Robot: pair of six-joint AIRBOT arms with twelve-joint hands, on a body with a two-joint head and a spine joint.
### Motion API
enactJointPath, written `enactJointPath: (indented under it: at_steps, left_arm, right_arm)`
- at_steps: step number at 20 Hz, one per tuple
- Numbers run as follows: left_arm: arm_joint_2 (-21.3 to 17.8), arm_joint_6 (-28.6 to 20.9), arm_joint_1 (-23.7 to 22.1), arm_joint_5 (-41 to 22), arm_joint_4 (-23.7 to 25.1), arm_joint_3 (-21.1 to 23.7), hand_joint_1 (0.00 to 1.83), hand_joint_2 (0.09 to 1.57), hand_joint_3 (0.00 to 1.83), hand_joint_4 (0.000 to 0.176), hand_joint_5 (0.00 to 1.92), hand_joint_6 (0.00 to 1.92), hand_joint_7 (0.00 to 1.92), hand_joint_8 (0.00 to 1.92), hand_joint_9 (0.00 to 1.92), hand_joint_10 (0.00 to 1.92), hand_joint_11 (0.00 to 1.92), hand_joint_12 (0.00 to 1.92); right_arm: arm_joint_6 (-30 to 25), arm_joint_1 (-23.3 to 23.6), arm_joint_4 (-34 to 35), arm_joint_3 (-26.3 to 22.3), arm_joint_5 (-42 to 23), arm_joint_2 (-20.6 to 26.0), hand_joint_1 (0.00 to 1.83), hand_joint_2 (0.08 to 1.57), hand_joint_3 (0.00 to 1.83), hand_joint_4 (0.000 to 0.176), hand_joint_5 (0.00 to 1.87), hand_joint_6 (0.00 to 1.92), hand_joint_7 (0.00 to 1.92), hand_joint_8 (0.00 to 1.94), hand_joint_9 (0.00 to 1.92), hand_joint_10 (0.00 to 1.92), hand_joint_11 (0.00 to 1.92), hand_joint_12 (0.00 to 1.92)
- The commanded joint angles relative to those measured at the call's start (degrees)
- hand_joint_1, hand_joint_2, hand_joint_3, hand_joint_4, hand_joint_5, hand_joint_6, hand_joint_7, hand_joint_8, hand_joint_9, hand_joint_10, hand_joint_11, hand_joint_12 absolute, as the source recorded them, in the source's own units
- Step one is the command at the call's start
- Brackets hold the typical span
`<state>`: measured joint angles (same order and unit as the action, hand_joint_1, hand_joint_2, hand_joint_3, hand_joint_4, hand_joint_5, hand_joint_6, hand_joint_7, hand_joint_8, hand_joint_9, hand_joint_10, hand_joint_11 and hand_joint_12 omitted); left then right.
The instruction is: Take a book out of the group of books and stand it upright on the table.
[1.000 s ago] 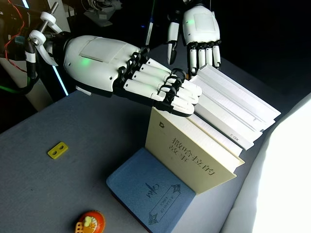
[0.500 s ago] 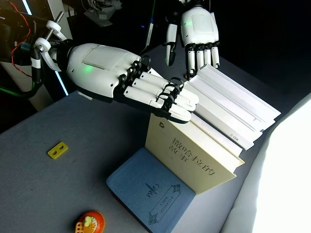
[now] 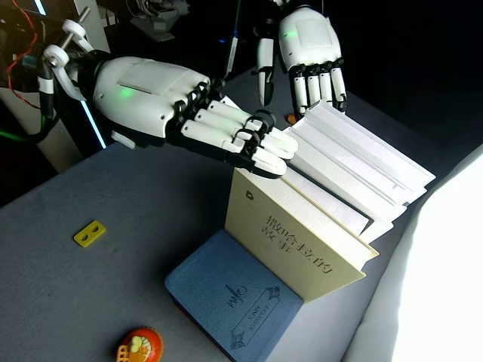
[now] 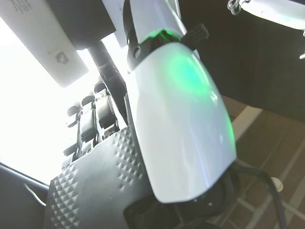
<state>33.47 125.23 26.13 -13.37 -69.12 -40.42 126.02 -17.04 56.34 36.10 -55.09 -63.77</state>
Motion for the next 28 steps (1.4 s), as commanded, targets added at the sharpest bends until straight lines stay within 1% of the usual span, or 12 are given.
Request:
enactJointPath:
  at_steps: [1,5,7,8,10,14,16,17,19,23,26,28]
  left_arm:
    - [0.30,1.37,-0.66,-6.88,-0.65,0.44,0.28,1.37,0.00,0.007,0.18,0.00,0.20,0.00,0.18,0.00,0.00,0.62]
    - [0.02,6.76,-0.73,-12.36,-8.12,2.84,0.28,1.36,0.00,0.006,0.18,0.00,0.19,0.00,0.17,0.00,0.00,0.60]
    - [0.35,6.81,-1.07,-14.38,-8.55,3.63,0.28,1.36,0.00,0.006,0.18,0.00,0.19,0.00,0.17,0.00,0.00,0.60]
    - [0.62,6.81,-1.40,-15.97,-8.67,4.25,0.37,1.33,0.00,0.006,0.19,0.00,0.19,0.00,0.18,0.01,0.00,0.59]
    - [1.57,6.99,-2.09,-18.74,-8.91,5.20,0.39,1.32,0.00,0.006,0.19,0.01,0.19,0.00,0.19,0.01,0.00,0.59]
    - [3.48,6.98,-3.07,-19.51,-9.46,5.03,0.36,1.34,0.00,0.010,0.17,0.00,0.15,0.00,0.14,0.00,0.00,0.56]
    - [4.58,8.29,-2.95,-22.64,-11.53,5.00,0.36,1.34,0.00,0.010,0.17,0.00,0.15,0.00,0.14,0.00,0.00,0.55]
    - [4.89,10.88,-2.75,-22.71,-14.42,4.90,0.39,1.33,0.00,0.007,0.16,0.00,0.15,0.00,0.15,0.00,0.00,0.56]
    - [3.94,10.38,-1.50,-23.27,-15.41,5.66,0.40,1.33,0.00,0.007,0.16,0.00,0.15,0.00,0.15,0.00,0.00,0.56]
    - [1.82,9.18,-0.62,-28.75,-15.54,8.50,0.38,1.34,0.00,0.006,0.17,0.00,0.16,0.00,0.14,0.01,0.00,0.49]
    - [2.04,10.29,-0.70,-31.13,-16.26,8.43,0.38,1.34,0.00,0.012,0.17,0.00,0.16,0.00,0.15,0.01,0.00,0.49]
    - [2.34,12.96,-1.56,-31.82,-17.11,7.95,0.38,1.34,0.00,0.014,0.17,0.00,0.16,0.00,0.15,0.01,0.00,0.49]
  right_arm:
    - [0.61,0.35,-1.97,-0.53,-2.43,0.32,0.43,1.14,0.01,0.000,0.59,0.20,0.06,0.00,0.00,0.00,0.00,0.00]
    - [1.13,0.19,-1.72,-3.93,-2.42,2.32,0.43,1.14,0.01,0.000,0.58,0.20,0.05,0.00,0.00,0.00,0.00,0.00]
    - [1.34,-0.31,-1.70,-5.80,-2.63,3.37,0.43,1.14,0.01,0.000,0.58,0.20,0.05,0.00,0.00,0.00,0.00,0.00]
    - [1.92,-0.76,-1.69,-6.75,-2.88,3.75,0.47,1.13,0.00,0.000,0.61,0.21,0.05,0.00,0.00,0.00,0.00,0.00]
    - [3.29,-1.68,-1.61,-8.41,-3.70,4.15,0.49,1.12,0.00,0.000,0.62,0.21,0.05,0.00,0.00,0.00,0.00,0.00]
    - [5.80,-3.00,1.23,-11.35,-3.83,5.14,0.44,1.12,0.00,0.000,0.59,0.19,0.05,0.00,0.00,0.00,0.00,0.00]
    - [6.39,-3.75,1.28,-12.50,-3.83,5.56,0.43,1.12,0.00,0.000,0.59,0.19,0.05,0.00,0.00,0.00,0.00,0.00]
    - [6.79,-4.04,1.28,-13.08,-3.83,5.73,0.43,1.13,0.00,0.000,0.61,0.19,0.08,0.01,0.00,0.00,0.00,0.00]
    - [7.27,-4.61,1.28,-14.10,-3.82,6.09,0.43,1.13,0.00,0.000,0.62,0.19,0.09,0.01,0.00,0.00,0.00,0.00]
    - [9.20,-6.04,1.28,-16.03,-4.33,6.98,0.50,1.10,0.00,0.000,0.63,0.19,0.08,0.01,0.00,0.00,0.00,0.00]
    - [9.58,-6.51,1.28,-16.20,-4.38,7.00,0.50,1.10,0.00,0.000,0.63,0.19,0.09,0.01,0.00,0.00,0.00,0.00]
    - [9.96,-6.94,1.28,-16.24,-4.38,7.00,0.49,1.10,0.00,0.000,0.64,0.19,0.10,0.01,0.00,0.00,0.00,0.00]
